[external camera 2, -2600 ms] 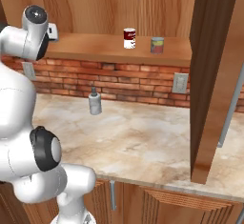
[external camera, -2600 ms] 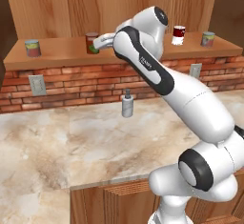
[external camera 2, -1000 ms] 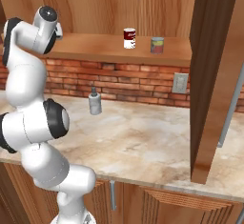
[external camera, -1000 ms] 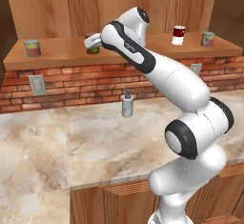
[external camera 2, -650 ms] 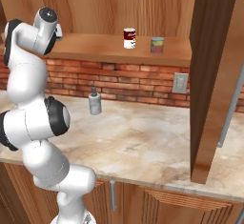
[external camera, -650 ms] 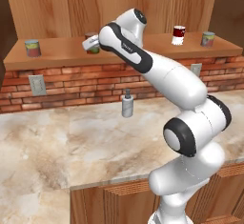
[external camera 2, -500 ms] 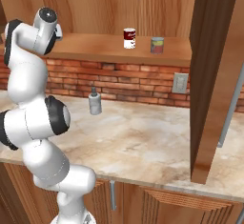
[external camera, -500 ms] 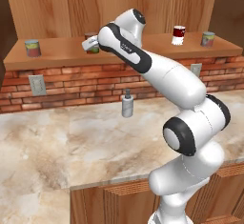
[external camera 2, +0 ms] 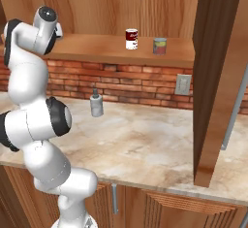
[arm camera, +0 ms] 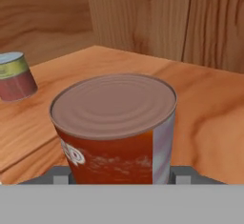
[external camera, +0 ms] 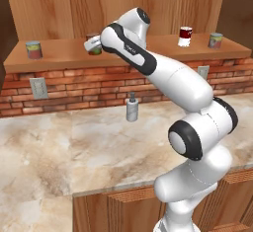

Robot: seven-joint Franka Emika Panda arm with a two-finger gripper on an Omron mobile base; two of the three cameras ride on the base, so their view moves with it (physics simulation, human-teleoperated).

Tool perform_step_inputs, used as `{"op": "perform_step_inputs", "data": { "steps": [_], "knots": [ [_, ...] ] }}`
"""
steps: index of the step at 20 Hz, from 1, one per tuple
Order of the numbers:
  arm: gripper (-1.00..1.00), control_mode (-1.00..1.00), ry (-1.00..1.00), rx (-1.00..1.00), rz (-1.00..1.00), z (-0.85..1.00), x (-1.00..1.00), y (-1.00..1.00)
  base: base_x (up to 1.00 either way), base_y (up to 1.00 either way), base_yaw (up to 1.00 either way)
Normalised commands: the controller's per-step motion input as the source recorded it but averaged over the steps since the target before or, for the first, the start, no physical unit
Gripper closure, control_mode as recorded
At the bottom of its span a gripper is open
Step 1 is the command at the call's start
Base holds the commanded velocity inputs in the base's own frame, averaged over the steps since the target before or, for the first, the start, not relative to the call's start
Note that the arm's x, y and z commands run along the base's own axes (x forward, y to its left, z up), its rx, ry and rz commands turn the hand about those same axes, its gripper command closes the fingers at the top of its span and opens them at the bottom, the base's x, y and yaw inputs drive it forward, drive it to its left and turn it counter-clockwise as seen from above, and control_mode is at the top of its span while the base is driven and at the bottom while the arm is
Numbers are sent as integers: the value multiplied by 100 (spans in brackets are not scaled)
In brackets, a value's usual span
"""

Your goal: Stack two cans on top of the other two cans in the cabinet.

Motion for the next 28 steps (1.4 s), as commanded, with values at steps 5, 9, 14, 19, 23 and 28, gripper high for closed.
{"op": "perform_step_inputs", "data": {
  "steps": [5,9,14,19,23,28],
  "knots": [
    [100,-100,-2,0,0,0,-13,4,0,0,0],
    [100,-100,-4,0,0,6,-18,5,0,0,0],
    [100,-100,-4,0,0,13,-25,2,0,0,0],
    [100,-100,-5,0,0,11,-26,0,0,0,0],
    [100,-100,-5,0,0,13,-23,0,0,0,0],
    [100,-100,-5,0,0,17,-21,0,0,0,0]
  ]
}}
